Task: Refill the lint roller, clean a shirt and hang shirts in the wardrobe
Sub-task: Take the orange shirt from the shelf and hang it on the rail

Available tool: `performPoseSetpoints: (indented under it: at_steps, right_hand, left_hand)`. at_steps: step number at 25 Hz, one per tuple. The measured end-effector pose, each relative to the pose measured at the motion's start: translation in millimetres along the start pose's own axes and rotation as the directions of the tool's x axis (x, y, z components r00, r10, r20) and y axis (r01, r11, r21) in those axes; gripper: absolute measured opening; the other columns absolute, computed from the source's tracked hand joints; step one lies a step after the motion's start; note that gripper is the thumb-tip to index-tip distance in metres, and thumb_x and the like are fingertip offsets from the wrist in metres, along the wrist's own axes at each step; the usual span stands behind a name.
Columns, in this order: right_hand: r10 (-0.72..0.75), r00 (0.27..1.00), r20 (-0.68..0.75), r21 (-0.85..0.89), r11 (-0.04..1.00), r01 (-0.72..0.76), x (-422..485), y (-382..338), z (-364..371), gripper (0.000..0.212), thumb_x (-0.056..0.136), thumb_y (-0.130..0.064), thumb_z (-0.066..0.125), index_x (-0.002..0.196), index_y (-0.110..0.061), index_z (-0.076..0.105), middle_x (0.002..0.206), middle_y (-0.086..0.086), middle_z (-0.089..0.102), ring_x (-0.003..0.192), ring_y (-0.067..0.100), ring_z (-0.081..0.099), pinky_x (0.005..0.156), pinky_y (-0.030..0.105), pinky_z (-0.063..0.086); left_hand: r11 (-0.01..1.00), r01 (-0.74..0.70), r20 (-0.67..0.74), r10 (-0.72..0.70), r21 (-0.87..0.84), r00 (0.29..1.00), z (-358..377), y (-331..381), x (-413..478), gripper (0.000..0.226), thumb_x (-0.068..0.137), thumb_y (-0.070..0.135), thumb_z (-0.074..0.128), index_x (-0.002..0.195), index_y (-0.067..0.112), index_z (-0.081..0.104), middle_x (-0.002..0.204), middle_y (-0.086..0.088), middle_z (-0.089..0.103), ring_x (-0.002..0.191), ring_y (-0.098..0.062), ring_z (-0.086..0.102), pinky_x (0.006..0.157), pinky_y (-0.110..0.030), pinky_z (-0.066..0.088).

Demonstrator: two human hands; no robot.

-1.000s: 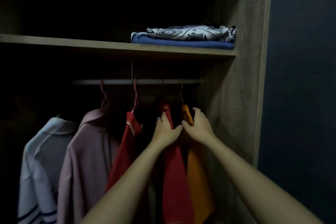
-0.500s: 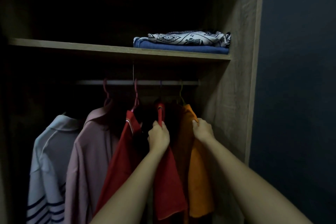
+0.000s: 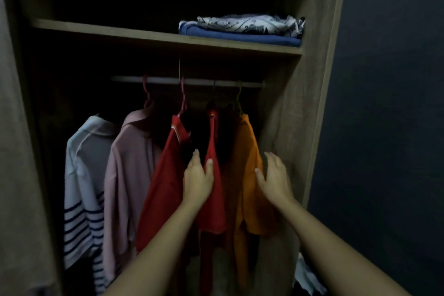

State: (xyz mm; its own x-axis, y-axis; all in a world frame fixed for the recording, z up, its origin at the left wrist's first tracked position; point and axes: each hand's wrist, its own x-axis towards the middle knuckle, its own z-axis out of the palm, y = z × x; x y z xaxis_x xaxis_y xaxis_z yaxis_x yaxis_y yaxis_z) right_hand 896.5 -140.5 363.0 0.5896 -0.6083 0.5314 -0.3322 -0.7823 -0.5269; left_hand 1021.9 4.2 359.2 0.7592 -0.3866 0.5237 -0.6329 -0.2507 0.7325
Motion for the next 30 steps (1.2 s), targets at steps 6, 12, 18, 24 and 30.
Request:
performPoseSetpoints:
  at_steps: [6, 12, 18, 24, 30]
  right_hand:
    - [-0.183, 0.974, 0.133, -0.026, 0.982, 0.188, -115.7, -1.1, 46.5, 0.056, 0.093, -0.026, 0.048, 0.142, -0.007, 0.029, 0.149, 0.013, 0.03, 0.138, 0.027, 0.027, 0.113, 0.04, 0.026]
    - [-0.194, 0.866, 0.461, -0.019, 0.973, 0.228, -223.4, -31.9, 122.1, 0.062, 0.093, -0.031, 0.047, 0.144, -0.004, 0.024, 0.153, 0.015, 0.024, 0.142, 0.027, 0.02, 0.117, 0.037, 0.017]
    - [-0.369, 0.706, 0.604, -0.004, 0.885, 0.466, -247.2, -116.1, 184.3, 0.069, 0.093, -0.037, 0.044, 0.145, -0.002, 0.016, 0.155, 0.014, 0.019, 0.144, 0.026, 0.016, 0.116, 0.036, 0.013]
    - [-0.517, 0.435, 0.737, -0.051, 0.599, 0.799, -251.1, -206.6, 264.2, 0.071, 0.057, -0.05, 0.074, 0.114, -0.008, 0.064, 0.115, 0.006, 0.068, 0.108, 0.02, 0.064, 0.091, 0.033, 0.05]
    - [-0.471, 0.401, 0.786, -0.295, 0.285, 0.912, -247.7, -251.8, 314.6, 0.051, 0.097, -0.025, 0.03, 0.141, 0.001, 0.029, 0.147, 0.014, 0.035, 0.141, 0.029, 0.021, 0.117, 0.038, 0.007]
  left_hand:
    - [0.988, -0.01, 0.016, 0.007, 0.155, 1.0, -35.2, -48.6, -90.1, 0.052, 0.097, 0.015, 0.045, 0.142, -0.004, 0.029, 0.148, -0.023, 0.033, 0.139, -0.032, 0.032, 0.111, -0.029, 0.023]
    - [0.948, 0.024, -0.022, -0.018, 0.318, 1.0, -109.8, -100.5, -166.8, 0.057, 0.095, 0.016, 0.047, 0.144, 0.0, 0.025, 0.152, -0.018, 0.027, 0.143, -0.029, 0.022, 0.115, -0.032, 0.017]
    - [0.844, -0.08, -0.044, 0.122, 0.53, 0.992, -213.7, -146.1, -152.6, 0.06, 0.093, 0.013, 0.047, 0.146, 0.001, 0.021, 0.155, -0.018, 0.018, 0.145, -0.031, 0.013, 0.116, -0.039, 0.014]
    - [0.611, -0.305, 0.198, 0.238, 0.73, 0.951, -288.4, -203.0, -118.8, 0.06, 0.093, 0.021, 0.045, 0.146, 0.006, 0.023, 0.155, -0.014, 0.02, 0.144, -0.029, 0.015, 0.111, -0.046, 0.023]
    - [0.278, -0.592, 0.502, 0.333, 0.757, 0.798, -328.3, -252.2, -91.3, 0.059, 0.09, 0.033, 0.031, 0.142, 0.006, 0.033, 0.151, -0.011, 0.032, 0.139, -0.024, 0.02, 0.107, -0.046, 0.032]
